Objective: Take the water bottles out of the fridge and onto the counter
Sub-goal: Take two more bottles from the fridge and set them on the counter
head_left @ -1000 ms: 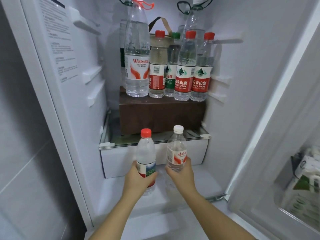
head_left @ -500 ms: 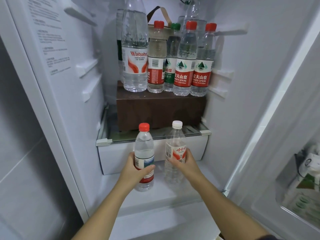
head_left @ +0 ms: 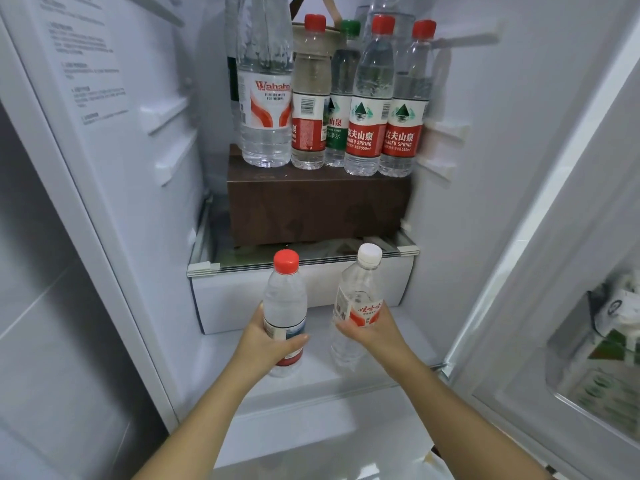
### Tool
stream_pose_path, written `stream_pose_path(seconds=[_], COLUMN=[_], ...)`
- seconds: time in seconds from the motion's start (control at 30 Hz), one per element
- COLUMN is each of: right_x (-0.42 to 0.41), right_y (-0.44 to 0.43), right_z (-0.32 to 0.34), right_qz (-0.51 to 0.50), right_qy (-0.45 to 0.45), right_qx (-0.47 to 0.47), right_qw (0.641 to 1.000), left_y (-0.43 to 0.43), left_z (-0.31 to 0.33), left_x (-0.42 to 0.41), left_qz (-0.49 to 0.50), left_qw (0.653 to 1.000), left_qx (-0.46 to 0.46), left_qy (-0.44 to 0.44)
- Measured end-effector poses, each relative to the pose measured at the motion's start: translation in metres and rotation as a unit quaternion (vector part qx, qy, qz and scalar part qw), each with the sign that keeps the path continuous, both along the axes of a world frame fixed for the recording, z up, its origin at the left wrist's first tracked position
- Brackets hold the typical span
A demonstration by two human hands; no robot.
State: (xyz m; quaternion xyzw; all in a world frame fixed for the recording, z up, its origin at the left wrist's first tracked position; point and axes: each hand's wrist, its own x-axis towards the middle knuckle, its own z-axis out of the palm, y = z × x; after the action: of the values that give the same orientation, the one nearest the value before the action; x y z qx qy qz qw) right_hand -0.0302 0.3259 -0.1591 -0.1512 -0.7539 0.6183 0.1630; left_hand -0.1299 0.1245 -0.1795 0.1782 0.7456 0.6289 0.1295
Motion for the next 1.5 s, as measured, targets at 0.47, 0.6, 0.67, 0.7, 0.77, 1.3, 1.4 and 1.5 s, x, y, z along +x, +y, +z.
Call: stream_pose_path(seconds=[0.47, 0.6, 0.67, 0.7, 0.77, 1.3, 1.4, 1.5], right_x=[0.009, 0.010, 0.010, 0.010, 0.009, 0.024, 0.041, 0.063], right_y=[-0.001, -0.004, -0.008, -0.010, -0.014, -0.032, -0.037, -0.038], right_z=[-0.007, -0.007, -0.008, -0.009, -0.012, -0.011, -0.014, -0.012], right_qz=[0.011, -0.005, -0.022, -0.032, -0.050, -0.125, -0.136, -0.145], right_qy=[-0.015, -0.017, -0.013, -0.010, -0.001, 0.008, 0.013, 0.015], right_qx=[0.007, 0.015, 0.013, 0.010, 0.012, 0.002, 0.000, 0.010], right_qw=[1.000, 1.000, 1.000, 0.999, 0.999, 0.992, 0.991, 0.989], left_y=[-0.007, -0.010, -0.012, -0.012, -0.011, -0.002, -0.001, 0.002], left_z=[-0.001, 0.000, -0.004, -0.007, -0.012, -0.040, -0.037, -0.030], left_x=[0.009, 0.013, 0.014, 0.015, 0.017, 0.018, 0.030, 0.046], left_qz=[-0.027, -0.029, -0.027, -0.027, -0.018, 0.055, 0.056, 0.052], left_qw=[0.999, 0.999, 0.999, 0.999, 0.999, 0.998, 0.997, 0.997], left_qx=[0.003, 0.009, 0.017, 0.021, 0.029, 0.015, 0.014, 0.018], left_qy=[0.040, 0.033, 0.025, 0.019, 0.016, 0.037, 0.044, 0.050])
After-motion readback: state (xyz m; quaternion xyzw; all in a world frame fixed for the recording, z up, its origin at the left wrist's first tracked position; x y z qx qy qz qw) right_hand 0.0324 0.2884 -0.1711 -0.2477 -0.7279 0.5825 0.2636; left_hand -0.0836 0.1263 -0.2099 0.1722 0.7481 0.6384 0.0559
